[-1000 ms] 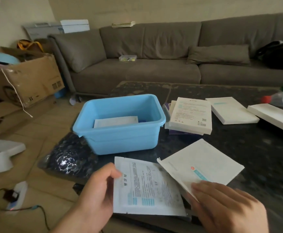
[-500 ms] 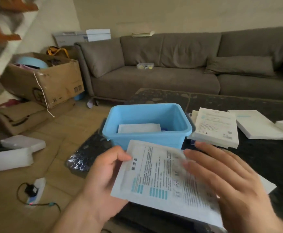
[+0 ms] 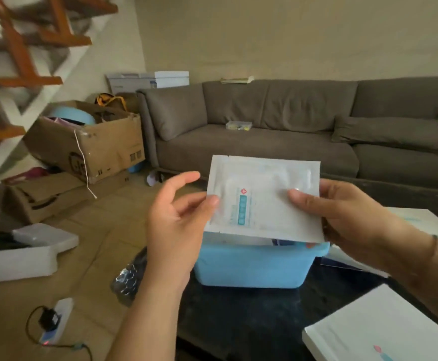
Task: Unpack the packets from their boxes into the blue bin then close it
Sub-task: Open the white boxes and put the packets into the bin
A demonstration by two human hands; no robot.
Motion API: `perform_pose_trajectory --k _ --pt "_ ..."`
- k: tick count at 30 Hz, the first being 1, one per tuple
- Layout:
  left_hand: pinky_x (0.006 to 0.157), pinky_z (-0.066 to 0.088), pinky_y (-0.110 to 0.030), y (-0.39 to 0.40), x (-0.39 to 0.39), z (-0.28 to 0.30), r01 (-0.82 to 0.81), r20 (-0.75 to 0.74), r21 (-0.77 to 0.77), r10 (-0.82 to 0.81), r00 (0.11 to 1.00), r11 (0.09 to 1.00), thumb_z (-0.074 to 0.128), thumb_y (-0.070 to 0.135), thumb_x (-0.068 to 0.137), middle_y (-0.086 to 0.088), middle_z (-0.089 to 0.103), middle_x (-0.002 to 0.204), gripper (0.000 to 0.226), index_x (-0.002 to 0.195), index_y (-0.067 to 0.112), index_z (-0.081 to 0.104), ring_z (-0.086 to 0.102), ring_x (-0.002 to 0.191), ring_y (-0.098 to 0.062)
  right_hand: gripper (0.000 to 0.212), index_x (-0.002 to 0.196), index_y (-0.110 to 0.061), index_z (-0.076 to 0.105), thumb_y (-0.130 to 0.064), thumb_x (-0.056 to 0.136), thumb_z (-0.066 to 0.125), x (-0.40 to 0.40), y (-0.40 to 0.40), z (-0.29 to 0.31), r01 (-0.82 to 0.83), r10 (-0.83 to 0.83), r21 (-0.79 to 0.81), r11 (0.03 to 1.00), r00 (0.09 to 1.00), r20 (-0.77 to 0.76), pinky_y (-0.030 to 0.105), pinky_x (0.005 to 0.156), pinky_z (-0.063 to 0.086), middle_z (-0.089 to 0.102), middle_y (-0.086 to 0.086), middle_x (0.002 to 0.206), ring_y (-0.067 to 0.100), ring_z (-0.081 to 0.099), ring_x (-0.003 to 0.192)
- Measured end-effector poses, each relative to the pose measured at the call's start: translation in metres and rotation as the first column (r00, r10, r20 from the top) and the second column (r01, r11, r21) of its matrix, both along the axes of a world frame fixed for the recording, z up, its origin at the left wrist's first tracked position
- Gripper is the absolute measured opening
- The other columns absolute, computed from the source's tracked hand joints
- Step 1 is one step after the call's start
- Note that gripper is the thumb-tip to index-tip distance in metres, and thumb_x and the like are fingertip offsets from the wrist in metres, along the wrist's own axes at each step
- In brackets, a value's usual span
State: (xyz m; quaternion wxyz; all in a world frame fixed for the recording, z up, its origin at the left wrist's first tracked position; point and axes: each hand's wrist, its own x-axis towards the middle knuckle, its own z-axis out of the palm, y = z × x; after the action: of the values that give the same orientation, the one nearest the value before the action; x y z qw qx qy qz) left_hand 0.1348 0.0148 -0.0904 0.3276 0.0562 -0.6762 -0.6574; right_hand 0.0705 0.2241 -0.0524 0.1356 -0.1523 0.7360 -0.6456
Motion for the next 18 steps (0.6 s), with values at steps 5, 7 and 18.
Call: perform_pose_trajectory --k 5,7,18 --pt "0.059 0.051 -0.013 -0.013 -0.033 -0.017 -0.144 0.161 -0.197 0.177 0.971 0.97 0.078 0.019 0.082 0.009 0.075 0.083 0.026 0.101 0.029 0.065 0.069 0.073 0.0 0.021 0.114 -0.011 0.066 -0.018 0.094 0.062 -0.052 -0.017 -0.004 0.116 -0.145 0.164 0.98 0.973 0.177 0.028 0.052 0.058 0.073 0.01 0.099 0.021 0.07 0.086" --pt "0.067 0.056 -0.024 -0.018 -0.041 -0.026 -0.242 0.189 -0.289 0.303 0.934 0.926 0.076 0.017 0.083 0.011 0.073 0.085 0.019 0.095 0.028 0.066 0.069 0.078 -0.007 0.02 0.114 -0.01 0.063 -0.016 0.095 0.06 -0.061 -0.024 -0.011 0.09 -0.146 0.249 0.964 0.965 0.218 0.03 0.055 0.06 0.07 0.011 0.103 0.025 0.069 0.089" --pt "0.069 0.048 -0.019 -0.035 -0.046 -0.033 -0.3 0.202 -0.16 0.328 0.923 0.941 0.07 0.011 0.087 0.014 0.07 0.083 0.022 0.081 0.032 0.066 0.067 0.081 -0.003 0.029 0.118 -0.006 0.063 -0.012 0.091 0.067 -0.061 -0.064 -0.039 -0.108 -0.064 0.477 0.872 0.942 0.329 0.042 0.083 0.059 0.074 0.013 0.106 0.029 0.071 0.094"
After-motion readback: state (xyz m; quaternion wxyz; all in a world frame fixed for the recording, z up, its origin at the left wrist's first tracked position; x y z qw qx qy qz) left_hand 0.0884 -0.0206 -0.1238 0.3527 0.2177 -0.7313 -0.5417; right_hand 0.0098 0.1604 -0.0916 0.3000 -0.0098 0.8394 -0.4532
